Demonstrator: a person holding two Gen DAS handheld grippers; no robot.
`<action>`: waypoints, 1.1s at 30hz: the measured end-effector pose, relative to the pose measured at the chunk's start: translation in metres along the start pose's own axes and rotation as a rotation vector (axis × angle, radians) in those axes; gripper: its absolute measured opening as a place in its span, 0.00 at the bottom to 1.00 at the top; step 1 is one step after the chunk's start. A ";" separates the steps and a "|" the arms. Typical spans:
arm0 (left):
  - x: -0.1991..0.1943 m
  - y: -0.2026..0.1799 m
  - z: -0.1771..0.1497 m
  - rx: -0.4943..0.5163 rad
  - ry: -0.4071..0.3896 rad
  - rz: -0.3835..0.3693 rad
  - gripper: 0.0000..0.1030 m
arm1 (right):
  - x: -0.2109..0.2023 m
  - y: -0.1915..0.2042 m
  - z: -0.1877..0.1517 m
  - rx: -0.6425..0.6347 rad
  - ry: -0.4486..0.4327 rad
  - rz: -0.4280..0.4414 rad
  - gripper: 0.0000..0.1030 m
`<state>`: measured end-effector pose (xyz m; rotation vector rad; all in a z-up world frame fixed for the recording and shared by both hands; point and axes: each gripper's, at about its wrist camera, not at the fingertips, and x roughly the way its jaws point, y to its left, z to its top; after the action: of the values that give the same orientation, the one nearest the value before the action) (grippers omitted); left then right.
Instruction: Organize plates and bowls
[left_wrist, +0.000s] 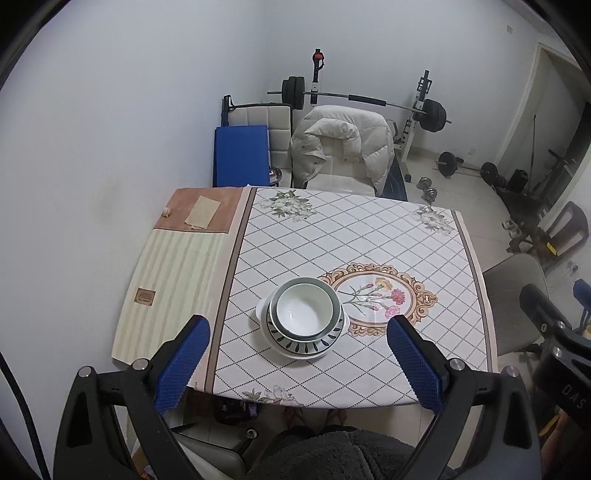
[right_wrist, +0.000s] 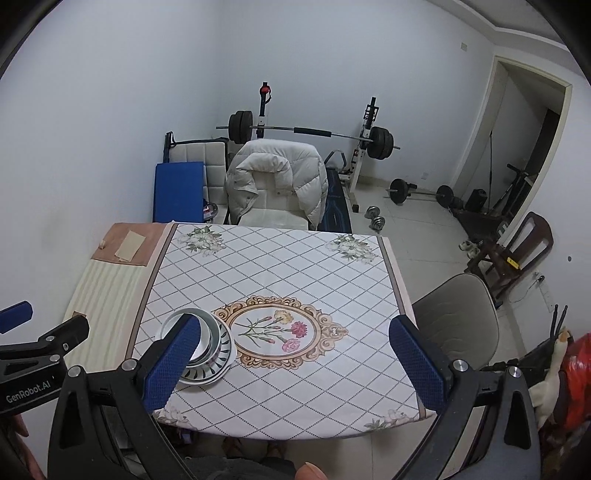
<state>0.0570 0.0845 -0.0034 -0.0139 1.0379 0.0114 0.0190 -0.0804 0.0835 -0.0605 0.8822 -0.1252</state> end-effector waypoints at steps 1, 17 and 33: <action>-0.001 -0.001 0.000 0.000 -0.002 -0.001 0.96 | 0.000 0.000 0.000 -0.002 0.000 -0.002 1.00; -0.008 -0.007 0.000 0.000 -0.017 -0.006 0.95 | -0.004 -0.003 0.000 -0.012 -0.012 0.003 1.00; -0.011 -0.007 -0.002 0.000 -0.030 -0.007 0.96 | -0.009 -0.002 -0.006 -0.004 -0.014 -0.002 1.00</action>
<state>0.0497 0.0775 0.0048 -0.0171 1.0076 0.0046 0.0081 -0.0815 0.0870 -0.0660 0.8686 -0.1250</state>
